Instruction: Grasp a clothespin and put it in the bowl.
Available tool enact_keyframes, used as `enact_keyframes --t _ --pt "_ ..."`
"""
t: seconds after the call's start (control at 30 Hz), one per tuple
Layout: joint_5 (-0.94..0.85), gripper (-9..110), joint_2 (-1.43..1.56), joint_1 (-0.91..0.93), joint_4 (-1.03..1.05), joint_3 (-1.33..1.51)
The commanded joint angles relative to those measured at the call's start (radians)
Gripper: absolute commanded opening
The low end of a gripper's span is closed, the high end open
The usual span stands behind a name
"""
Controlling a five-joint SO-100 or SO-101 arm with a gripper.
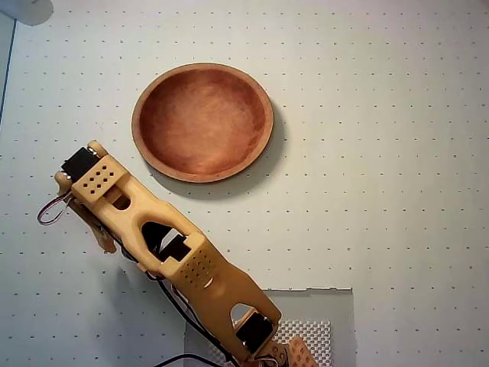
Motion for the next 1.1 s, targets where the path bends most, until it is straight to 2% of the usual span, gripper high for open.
enact_keyframes --t 0.0,1.07 --pt "0.0 31 0.12 0.006 0.032 -0.014" --pt "0.0 32 -0.021 0.008 0.028 -0.026"
